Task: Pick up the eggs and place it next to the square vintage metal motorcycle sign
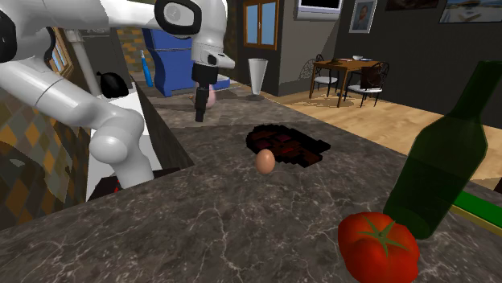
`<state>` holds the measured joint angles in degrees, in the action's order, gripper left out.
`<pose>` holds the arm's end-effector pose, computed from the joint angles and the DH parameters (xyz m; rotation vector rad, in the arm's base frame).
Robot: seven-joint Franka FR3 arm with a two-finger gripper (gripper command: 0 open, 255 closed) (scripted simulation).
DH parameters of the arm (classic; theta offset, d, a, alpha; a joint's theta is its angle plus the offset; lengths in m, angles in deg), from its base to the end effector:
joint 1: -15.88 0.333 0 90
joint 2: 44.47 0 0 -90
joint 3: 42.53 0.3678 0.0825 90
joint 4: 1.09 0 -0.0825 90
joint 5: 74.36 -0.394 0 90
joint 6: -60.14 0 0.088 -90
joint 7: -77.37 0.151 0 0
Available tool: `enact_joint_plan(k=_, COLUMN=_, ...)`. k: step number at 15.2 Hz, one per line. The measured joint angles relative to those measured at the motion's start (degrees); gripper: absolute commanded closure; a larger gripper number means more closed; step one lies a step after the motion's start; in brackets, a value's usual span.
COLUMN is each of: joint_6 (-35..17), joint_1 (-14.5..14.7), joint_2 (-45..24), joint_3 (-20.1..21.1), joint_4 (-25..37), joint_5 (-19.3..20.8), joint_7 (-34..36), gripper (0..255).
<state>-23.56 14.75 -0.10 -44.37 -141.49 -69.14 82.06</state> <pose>0.2551 -0.0298 0.5282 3.0454 -0.1865 -0.3277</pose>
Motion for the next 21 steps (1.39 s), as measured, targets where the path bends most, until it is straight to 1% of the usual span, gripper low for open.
enact_joint_plan(k=1, joint_6=0.00, joint_1=0.00, joint_2=0.00, joint_3=0.00, joint_4=0.00, joint_5=0.00, joint_7=0.00, gripper=0)
enact_joint_plan(k=3, joint_6=-2.25, joint_1=-0.41, joint_2=-1.21, joint_3=-0.52, joint_4=-0.19, joint_5=1.31, joint_7=-0.55, gripper=0)
enact_joint_plan(k=10, joint_6=-14.33, joint_1=-2.93, joint_2=-8.32, joint_3=-3.88, joint_4=0.37, joint_5=8.39, joint_7=-3.36, gripper=0)
enact_joint_plan(k=14, joint_6=-21.01, joint_1=-4.51, joint_2=-13.84, joint_3=-6.08, joint_4=2.87, joint_5=12.17, joint_7=-4.97, gripper=0)
enact_joint_plan(k=18, joint_6=-28.28, joint_1=-5.75, joint_2=-20.11, joint_3=-7.96, joint_4=5.58, joint_5=15.27, joint_7=-5.68, gripper=0)
enact_joint_plan(k=21, joint_6=-31.66, joint_1=-6.29, joint_2=-22.70, joint_3=-8.76, joint_4=6.38, joint_5=16.52, joint_7=-5.82, gripper=0)
